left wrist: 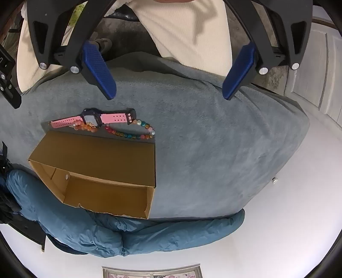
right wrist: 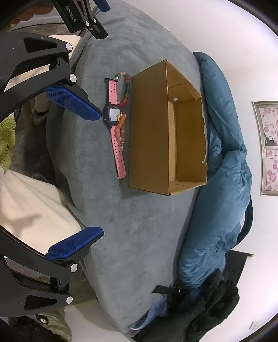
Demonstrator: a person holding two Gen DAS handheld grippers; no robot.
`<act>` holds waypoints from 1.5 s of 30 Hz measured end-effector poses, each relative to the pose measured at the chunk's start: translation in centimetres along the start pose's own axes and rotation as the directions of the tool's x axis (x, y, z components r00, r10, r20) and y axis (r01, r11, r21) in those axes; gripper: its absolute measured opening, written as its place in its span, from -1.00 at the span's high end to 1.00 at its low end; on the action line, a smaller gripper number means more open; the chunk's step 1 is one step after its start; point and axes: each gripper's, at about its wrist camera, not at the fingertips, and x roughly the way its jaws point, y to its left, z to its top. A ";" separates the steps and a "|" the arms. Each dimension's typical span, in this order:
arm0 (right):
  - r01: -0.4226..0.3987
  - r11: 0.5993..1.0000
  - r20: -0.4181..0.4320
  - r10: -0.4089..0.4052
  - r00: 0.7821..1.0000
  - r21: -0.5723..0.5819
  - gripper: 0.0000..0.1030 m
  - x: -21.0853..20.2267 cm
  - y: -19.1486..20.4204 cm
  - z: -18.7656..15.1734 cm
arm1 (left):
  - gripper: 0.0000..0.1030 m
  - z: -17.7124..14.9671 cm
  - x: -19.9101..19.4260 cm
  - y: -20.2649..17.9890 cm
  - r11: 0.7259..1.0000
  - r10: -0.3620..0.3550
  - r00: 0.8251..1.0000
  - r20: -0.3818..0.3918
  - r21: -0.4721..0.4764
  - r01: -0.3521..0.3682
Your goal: Organize jewelry
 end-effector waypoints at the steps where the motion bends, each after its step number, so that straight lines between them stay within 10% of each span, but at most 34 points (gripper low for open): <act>1: 0.001 1.000 0.002 -0.001 1.000 0.000 -0.85 0.0 0.0 0.0 | -0.89 0.0 0.0 0.0 1.000 0.001 1.000 0.000 0.001 -0.001; 45: 0.002 1.000 0.004 -0.002 1.000 -0.002 -0.85 -0.1 -0.4 0.5 | -0.89 0.0 -0.2 -1.0 1.000 -0.022 1.000 0.002 0.008 0.022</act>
